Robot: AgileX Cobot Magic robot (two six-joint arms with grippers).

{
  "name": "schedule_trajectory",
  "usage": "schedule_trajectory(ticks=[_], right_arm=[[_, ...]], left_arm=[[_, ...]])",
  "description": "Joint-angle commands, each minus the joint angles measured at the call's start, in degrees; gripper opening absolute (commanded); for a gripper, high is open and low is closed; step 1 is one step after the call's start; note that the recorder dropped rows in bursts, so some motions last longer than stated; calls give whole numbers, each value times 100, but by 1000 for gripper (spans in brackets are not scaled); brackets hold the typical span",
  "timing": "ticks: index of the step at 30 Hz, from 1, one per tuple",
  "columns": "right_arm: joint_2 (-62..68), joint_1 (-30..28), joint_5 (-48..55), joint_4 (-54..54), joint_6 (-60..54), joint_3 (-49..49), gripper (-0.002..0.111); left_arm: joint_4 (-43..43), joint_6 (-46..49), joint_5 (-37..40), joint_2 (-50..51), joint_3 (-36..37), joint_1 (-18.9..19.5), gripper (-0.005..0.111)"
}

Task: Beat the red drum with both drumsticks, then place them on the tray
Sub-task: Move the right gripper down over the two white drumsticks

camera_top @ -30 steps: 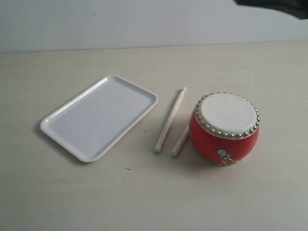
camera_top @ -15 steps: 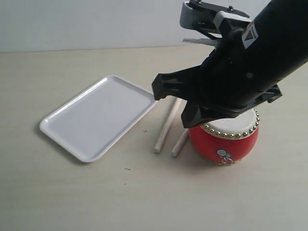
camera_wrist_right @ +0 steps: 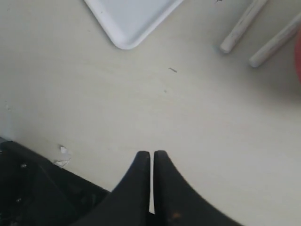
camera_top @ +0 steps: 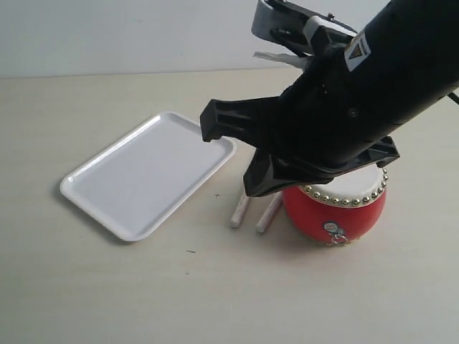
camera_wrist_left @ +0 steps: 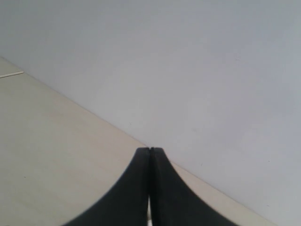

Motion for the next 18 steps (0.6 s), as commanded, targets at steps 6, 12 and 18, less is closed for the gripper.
schedule_trajectory(ticks=[6, 12, 18], right_arm=[[697, 498, -978, 318, 813, -48, 4], [1907, 1096, -296, -1875, 2970, -864, 4], [2522, 1255, 842, -3652, 4866, -1381, 4]], left_arm=[[25, -14, -14, -39, 19, -27, 0], [25, -14, -14, -39, 19, -27, 0], [25, -14, -14, -39, 19, -27, 0]])
